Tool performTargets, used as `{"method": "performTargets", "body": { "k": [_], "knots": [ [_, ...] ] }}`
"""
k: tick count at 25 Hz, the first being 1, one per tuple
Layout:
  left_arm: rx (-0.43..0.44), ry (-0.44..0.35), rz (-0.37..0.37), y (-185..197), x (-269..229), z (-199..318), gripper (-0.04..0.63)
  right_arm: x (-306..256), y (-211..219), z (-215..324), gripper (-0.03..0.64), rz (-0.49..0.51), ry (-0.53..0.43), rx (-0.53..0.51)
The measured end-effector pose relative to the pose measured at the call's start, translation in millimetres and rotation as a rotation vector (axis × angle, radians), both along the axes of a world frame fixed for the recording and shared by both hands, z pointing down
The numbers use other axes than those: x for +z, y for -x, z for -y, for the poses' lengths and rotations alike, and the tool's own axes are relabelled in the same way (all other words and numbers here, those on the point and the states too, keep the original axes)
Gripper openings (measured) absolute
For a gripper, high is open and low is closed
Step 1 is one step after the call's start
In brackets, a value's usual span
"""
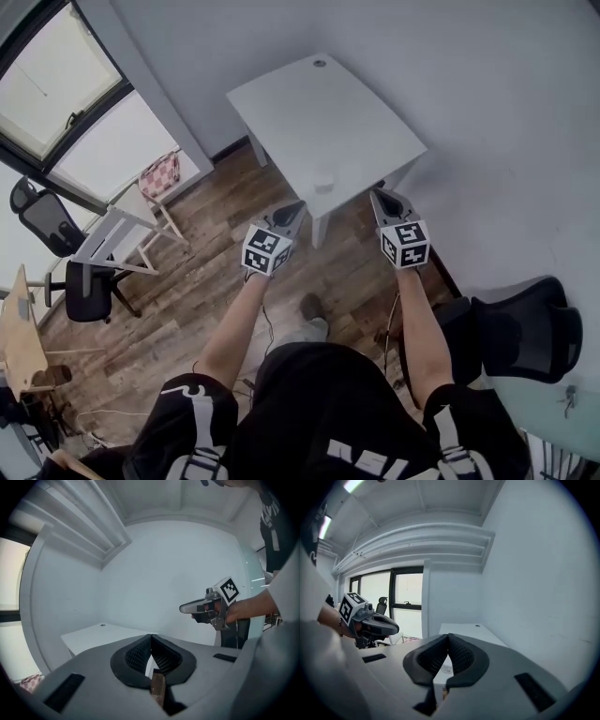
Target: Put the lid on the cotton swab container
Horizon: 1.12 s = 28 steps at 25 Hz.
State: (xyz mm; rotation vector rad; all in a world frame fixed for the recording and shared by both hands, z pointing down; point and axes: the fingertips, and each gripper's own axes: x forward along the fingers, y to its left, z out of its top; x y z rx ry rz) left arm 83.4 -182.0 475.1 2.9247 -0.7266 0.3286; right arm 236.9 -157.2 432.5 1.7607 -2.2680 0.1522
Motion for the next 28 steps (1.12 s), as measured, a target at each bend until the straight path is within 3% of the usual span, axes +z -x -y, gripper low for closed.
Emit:
{"method": "performTargets", "body": {
  "k": [17, 22, 28],
  "knots": [
    [-0.031, 0.058, 0.031, -36, 68, 71, 0.026, 42, -27, 95, 0.014, -0.004, 0.037, -0.112],
    [-0.038, 0.073, 0.030, -52, 87, 87, 0.029, 59, -31, 119, 0.014, -0.010, 0.052, -0.186],
    [-0.060, 0.104, 0.077, -59, 121, 106, 0.150, 81, -24, 148, 0.014, -0.001, 0.071, -0.307]
  ]
}}
